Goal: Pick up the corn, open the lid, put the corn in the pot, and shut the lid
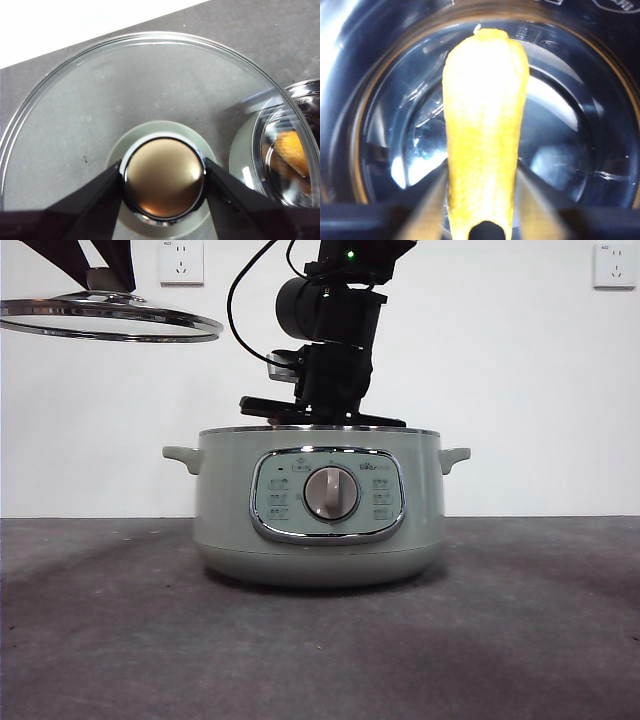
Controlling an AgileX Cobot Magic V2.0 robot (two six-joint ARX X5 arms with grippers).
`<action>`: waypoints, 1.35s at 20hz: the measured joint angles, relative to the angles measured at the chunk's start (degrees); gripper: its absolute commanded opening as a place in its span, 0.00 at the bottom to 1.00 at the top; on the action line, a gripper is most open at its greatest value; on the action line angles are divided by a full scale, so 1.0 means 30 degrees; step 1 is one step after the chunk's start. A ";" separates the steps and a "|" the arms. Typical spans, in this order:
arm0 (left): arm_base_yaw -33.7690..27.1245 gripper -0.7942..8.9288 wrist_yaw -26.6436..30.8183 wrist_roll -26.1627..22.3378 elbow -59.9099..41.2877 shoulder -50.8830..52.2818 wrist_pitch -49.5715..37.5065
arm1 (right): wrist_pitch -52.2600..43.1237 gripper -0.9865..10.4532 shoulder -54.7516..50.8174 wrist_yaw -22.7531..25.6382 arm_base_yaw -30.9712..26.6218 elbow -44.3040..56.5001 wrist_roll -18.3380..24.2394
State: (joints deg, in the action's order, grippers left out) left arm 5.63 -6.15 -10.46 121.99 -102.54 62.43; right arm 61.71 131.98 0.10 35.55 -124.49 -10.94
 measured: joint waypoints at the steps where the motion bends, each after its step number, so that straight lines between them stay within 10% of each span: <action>1: 0.0000 0.07 0.0000 -0.0007 0.0000 0.0000 0.0000 | -0.0007 0.56 0.0000 0.0146 0.0007 0.0000 -0.0087; 7: 0.0007 0.07 -0.0787 0.0007 0.0000 0.0000 0.0605 | 0.1443 0.55 -0.0882 0.1909 0.0510 -0.0255 0.0386; 12: 0.1384 0.07 -0.1800 0.0153 0.0000 0.0000 0.0976 | 0.4911 0.08 -0.6805 0.2484 0.0648 -0.0474 0.1639; 19: 0.4998 0.07 -0.1763 0.0648 0.0000 -0.0627 0.1005 | 0.5311 0.08 -1.2196 0.3038 0.1129 0.0270 0.1953; 27: 0.7694 0.07 -0.1632 0.1056 -0.0029 -0.1843 0.0838 | 0.5319 0.08 -1.9431 0.3534 0.2776 0.9515 0.0889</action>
State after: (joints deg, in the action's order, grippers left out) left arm 28.71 -11.05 -7.29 121.91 -108.07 64.95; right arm 77.67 73.69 10.70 43.88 -95.94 -8.27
